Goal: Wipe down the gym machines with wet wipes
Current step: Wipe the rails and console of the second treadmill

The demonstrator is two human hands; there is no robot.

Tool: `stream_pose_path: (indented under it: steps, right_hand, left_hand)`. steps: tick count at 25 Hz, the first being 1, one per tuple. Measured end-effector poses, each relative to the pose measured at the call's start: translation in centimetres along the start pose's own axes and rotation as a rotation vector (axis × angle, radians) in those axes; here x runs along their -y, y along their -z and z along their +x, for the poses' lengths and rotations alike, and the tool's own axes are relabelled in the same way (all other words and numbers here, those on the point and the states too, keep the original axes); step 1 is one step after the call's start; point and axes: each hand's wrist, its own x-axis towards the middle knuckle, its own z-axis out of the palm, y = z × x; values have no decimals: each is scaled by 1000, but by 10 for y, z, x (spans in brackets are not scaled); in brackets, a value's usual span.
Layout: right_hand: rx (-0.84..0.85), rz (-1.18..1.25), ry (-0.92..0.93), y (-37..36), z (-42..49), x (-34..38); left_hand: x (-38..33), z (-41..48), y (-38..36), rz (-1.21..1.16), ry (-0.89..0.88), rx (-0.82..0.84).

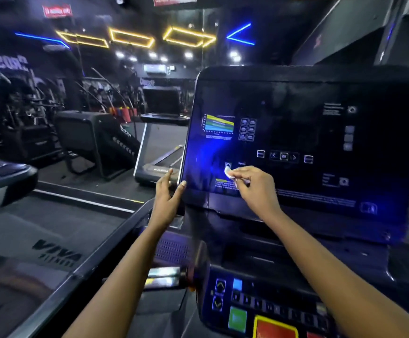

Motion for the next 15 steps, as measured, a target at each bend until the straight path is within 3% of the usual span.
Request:
stream_pose_path:
  steps: [6, 15]
  right_hand:
    - [-13, -92, 168, -21, 76, 1]
    - [-194, -177, 300, -16, 196, 9]
  left_hand:
    - [3, 80, -22, -266, 26, 49]
    - [-34, 196, -45, -336, -206, 183]
